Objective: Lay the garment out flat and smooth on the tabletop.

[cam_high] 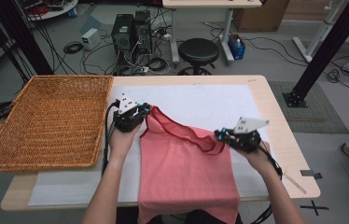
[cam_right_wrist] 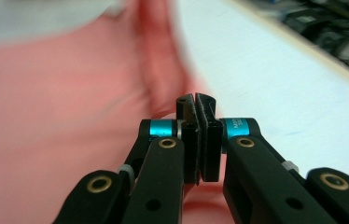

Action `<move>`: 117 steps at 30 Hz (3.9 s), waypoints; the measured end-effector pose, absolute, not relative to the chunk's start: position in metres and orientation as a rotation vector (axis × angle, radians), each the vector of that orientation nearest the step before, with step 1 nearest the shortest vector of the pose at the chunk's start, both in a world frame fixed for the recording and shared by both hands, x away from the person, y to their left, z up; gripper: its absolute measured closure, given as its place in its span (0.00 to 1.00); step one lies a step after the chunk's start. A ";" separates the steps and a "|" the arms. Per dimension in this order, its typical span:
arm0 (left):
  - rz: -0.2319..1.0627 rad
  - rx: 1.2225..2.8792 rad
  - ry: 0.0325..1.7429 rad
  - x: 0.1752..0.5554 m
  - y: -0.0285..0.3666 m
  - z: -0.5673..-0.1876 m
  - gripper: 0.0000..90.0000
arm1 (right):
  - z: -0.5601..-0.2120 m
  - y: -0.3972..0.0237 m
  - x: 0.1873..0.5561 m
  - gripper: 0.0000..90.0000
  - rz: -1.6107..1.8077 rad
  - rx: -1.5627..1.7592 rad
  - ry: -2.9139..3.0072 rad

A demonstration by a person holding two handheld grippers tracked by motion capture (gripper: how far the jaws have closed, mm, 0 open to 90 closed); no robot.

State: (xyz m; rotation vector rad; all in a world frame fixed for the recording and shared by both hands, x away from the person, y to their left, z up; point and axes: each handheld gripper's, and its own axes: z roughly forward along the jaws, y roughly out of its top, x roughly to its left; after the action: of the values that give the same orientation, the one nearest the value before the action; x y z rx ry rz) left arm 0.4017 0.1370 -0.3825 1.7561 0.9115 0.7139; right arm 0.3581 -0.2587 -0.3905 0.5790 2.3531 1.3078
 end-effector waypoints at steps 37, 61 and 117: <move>0.621 1.777 1.178 0.406 0.140 -0.423 0.59 | -0.430 -0.271 0.386 0.73 1.151 1.190 2.296; 0.494 1.815 1.114 0.329 0.137 -0.441 0.53 | -0.420 -0.216 0.487 0.75 0.969 1.189 2.189; 0.304 1.817 1.038 0.181 0.158 -0.460 0.98 | -0.455 -0.288 0.202 0.98 1.295 1.181 2.159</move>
State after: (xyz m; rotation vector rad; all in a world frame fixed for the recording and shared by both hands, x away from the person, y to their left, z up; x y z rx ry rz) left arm 0.1807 0.1576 -0.4604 1.8175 1.0379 0.3039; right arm 0.2022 -0.2877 -0.4552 1.1805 2.1594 1.2954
